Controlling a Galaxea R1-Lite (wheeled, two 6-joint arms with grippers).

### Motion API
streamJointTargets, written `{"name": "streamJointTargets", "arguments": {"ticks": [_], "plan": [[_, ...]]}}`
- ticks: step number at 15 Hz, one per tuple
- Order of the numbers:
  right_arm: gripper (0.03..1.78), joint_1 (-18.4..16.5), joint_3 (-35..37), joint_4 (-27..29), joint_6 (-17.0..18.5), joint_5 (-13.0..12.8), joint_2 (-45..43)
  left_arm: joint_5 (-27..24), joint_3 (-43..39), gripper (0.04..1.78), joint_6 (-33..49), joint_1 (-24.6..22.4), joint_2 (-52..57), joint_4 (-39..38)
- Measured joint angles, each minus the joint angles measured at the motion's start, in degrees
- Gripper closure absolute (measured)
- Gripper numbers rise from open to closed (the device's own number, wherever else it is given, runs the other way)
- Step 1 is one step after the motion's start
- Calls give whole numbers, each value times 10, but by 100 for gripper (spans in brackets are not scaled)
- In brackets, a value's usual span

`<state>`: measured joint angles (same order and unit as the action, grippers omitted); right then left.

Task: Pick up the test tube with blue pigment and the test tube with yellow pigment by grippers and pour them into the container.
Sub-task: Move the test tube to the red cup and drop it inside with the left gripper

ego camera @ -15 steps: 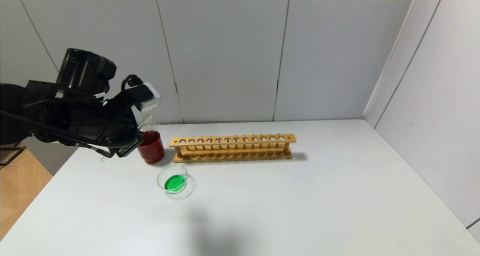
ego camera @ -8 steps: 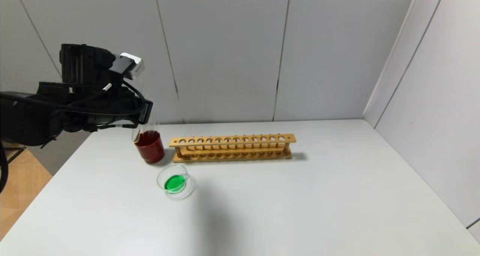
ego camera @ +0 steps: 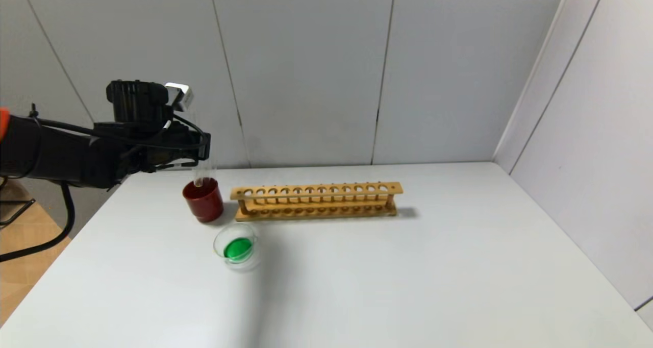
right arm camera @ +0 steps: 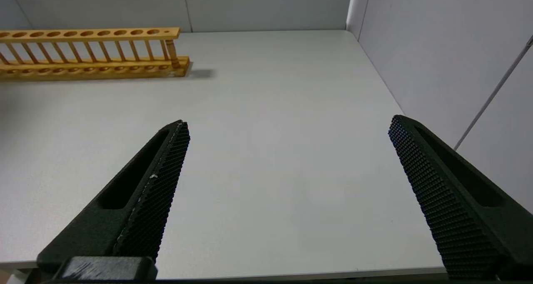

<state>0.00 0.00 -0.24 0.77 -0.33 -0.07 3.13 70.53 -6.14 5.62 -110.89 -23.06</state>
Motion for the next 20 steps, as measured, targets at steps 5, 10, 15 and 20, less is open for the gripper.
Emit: {"name": "streamJointTargets", "arguments": {"ticks": [5,10,15,20], "plan": [[6,0,0,0,0,0,0,-13,22,150,1,-24,-37,-5],[6,0,0,0,0,0,0,-14,21,150,0,-33,-49,-5],[6,0,0,0,0,0,0,-35,5,146,0,-36,-53,-5],[6,0,0,0,0,0,0,-35,-10,90,0,-36,-44,-5]]}}
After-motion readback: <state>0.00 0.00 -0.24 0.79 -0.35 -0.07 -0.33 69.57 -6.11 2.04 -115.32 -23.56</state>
